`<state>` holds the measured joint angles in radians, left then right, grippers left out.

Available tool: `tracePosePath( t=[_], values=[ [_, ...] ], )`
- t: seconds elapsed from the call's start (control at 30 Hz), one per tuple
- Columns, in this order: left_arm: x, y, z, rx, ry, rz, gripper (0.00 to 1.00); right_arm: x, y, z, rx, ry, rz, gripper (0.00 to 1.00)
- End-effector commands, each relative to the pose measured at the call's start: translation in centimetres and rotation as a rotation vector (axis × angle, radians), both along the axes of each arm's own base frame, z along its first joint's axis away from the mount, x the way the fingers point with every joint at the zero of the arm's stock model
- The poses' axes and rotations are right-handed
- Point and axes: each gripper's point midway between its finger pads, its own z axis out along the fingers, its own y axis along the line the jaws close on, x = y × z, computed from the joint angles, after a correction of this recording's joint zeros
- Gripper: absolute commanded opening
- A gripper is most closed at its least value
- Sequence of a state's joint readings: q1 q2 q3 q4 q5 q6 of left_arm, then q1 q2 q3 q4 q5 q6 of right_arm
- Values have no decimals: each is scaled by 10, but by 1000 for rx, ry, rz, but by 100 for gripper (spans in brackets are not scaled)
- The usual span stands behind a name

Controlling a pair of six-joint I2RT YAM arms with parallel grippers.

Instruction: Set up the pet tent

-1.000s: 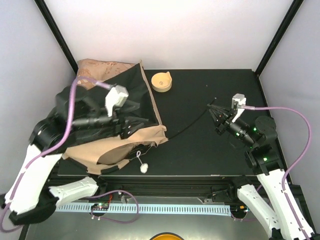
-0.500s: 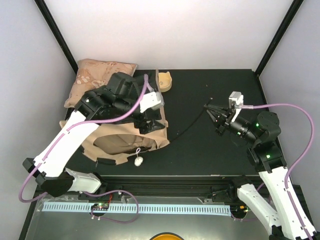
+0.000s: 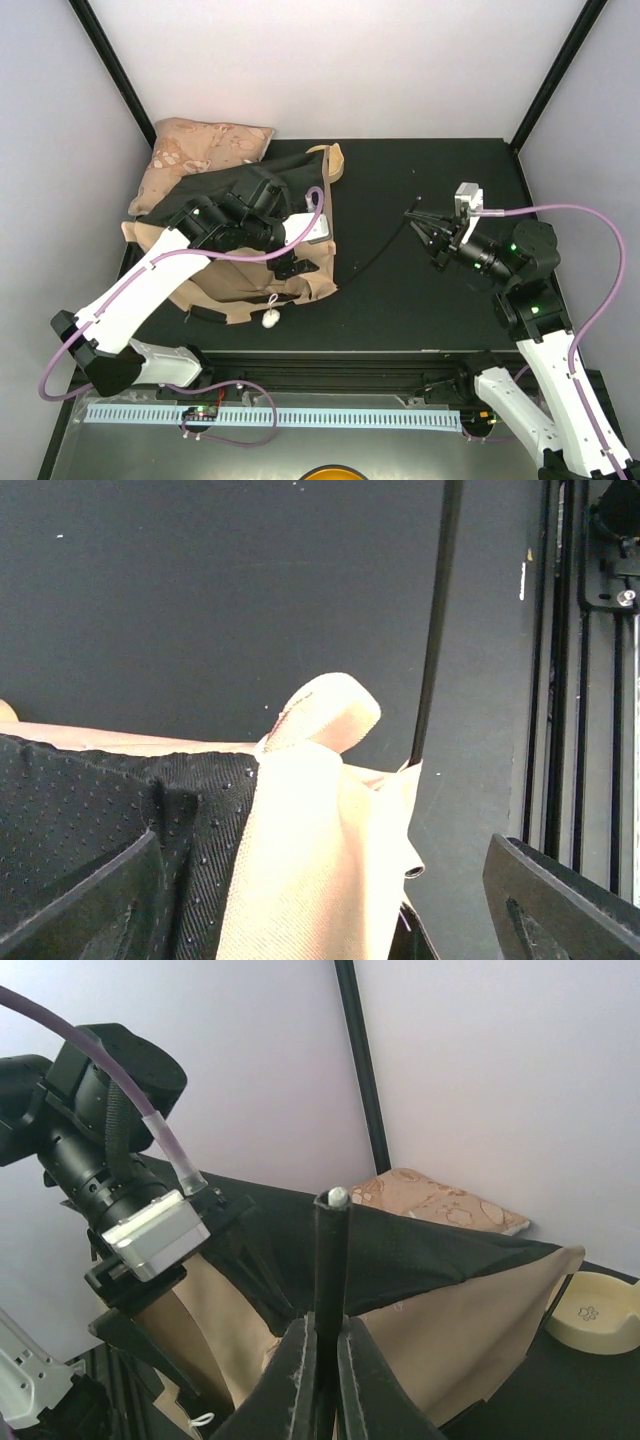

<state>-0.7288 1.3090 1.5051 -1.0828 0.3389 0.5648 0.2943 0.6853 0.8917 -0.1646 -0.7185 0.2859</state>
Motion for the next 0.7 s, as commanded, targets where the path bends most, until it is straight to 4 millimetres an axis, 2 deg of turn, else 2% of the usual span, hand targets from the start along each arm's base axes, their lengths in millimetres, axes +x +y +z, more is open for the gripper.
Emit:
tracePosePath(
  t=[0.0,0.07,0.13,0.17,0.37,0.47,0.67],
  values=[
    [14,-5,1,6,-72,-5,88,-12,3,9,11,-22,42,1],
    [14,-10,0,-3,-87,-37,86,-13,4,7,8,-16,53,1],
    [15,-15,-1,-22,-112,-71,76,-13,6,4,3,-2,68,1],
    [15,-17,1,-35,-122,-84,68,-13,7,2,-1,6,77,1],
    [22,-23,4,-54,-136,-77,5,-17,10,-1,-15,24,108,1],
    [24,-26,21,-96,-125,-36,2,-22,14,-1,-26,23,147,1],
    [21,-42,100,-405,-89,66,2,-29,30,-14,-78,50,222,1]
  ],
)
